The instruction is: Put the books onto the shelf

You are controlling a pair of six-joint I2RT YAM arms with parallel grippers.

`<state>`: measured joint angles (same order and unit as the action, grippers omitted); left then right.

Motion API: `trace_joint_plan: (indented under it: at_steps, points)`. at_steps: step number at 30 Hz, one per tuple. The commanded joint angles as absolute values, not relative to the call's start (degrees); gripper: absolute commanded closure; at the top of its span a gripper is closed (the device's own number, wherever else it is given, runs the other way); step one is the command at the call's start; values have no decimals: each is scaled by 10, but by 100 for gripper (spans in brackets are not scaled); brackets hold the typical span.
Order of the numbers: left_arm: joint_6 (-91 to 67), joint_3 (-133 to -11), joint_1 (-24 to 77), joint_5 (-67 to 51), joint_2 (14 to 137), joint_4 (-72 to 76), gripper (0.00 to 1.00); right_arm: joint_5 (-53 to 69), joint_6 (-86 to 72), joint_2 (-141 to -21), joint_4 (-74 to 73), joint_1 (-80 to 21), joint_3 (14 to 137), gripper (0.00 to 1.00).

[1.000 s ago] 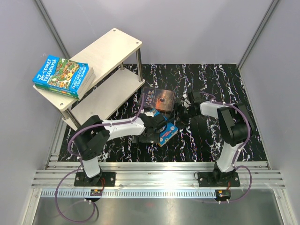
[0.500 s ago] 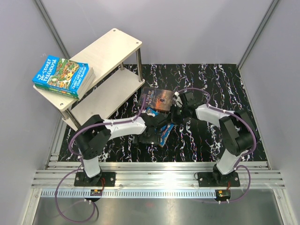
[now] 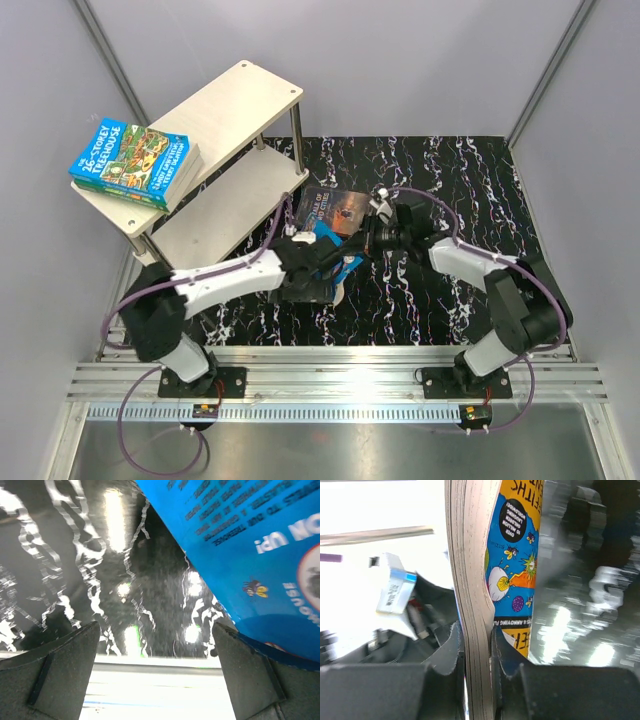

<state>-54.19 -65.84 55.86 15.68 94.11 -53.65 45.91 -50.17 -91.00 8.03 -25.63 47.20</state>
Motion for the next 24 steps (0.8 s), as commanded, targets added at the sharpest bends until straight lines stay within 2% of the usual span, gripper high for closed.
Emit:
trace_joint_plan:
  at_steps: [1, 9, 12, 19, 24]
  points:
    - [-596, -638, 562, 193, 854, -454, 1, 603, -697, -836, 255, -282, 492, 100]
    - [-667, -456, 561, 172, 665, -318, 1, 575, -715, -780, 229, -274, 491, 100]
    - [-678, -427, 560, 181, 632, -291, 1, 541, -715, -747, 208, -264, 478, 100]
    - [-689, -439, 560, 206, 606, -297, 1, 526, -735, -704, 191, -243, 478, 100]
    - [-692, -483, 560, 237, 549, -336, 1, 498, -685, -681, 69, -233, 490, 100]
